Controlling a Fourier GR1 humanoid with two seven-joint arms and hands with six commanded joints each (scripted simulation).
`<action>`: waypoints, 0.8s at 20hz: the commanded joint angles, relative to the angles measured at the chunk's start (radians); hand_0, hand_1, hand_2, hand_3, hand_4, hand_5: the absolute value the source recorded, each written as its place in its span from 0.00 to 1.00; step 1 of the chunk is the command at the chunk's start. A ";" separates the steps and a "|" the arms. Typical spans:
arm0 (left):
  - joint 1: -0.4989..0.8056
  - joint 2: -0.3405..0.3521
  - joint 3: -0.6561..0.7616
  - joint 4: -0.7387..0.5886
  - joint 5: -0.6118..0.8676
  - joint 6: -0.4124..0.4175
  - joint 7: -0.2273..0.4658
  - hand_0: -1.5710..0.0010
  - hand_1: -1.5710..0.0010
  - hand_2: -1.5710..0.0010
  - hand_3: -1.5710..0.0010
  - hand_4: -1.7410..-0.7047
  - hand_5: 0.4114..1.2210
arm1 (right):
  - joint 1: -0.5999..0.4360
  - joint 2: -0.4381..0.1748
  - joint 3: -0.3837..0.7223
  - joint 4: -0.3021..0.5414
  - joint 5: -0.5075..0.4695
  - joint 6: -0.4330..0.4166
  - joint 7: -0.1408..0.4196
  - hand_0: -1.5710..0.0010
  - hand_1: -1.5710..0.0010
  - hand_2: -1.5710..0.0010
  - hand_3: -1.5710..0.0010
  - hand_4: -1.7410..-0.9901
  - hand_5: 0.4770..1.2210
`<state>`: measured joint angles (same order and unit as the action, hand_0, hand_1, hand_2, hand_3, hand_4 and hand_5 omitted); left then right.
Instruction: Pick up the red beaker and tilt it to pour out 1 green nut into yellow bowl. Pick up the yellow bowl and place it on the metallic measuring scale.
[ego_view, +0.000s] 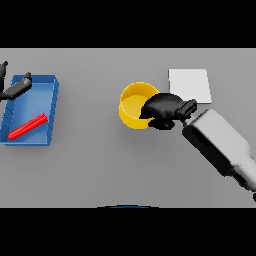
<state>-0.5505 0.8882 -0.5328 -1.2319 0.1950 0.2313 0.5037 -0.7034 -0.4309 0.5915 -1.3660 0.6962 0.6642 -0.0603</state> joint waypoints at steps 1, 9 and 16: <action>-0.005 0.002 0.003 0.003 0.002 -0.004 -0.001 1.00 1.00 1.00 1.00 0.91 0.38 | -0.010 -0.013 -0.014 -0.007 -0.006 0.012 0.012 0.01 0.01 0.02 0.15 0.02 1.00; -0.005 0.013 0.003 -0.009 -0.006 0.000 -0.008 1.00 1.00 1.00 1.00 0.91 0.39 | -0.070 -0.077 -0.067 -0.003 -0.021 0.014 0.021 0.00 0.00 0.00 0.20 0.03 1.00; 0.000 0.022 -0.006 -0.044 -0.012 0.013 0.052 1.00 1.00 1.00 1.00 0.90 0.41 | -0.126 -0.134 -0.120 0.180 0.015 -0.101 -0.021 0.00 0.00 0.00 0.22 0.03 1.00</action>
<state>-0.5508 0.9102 -0.5386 -1.2765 0.1829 0.2447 0.5568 -0.8285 -0.5651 0.4715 -1.1852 0.7116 0.5631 -0.0760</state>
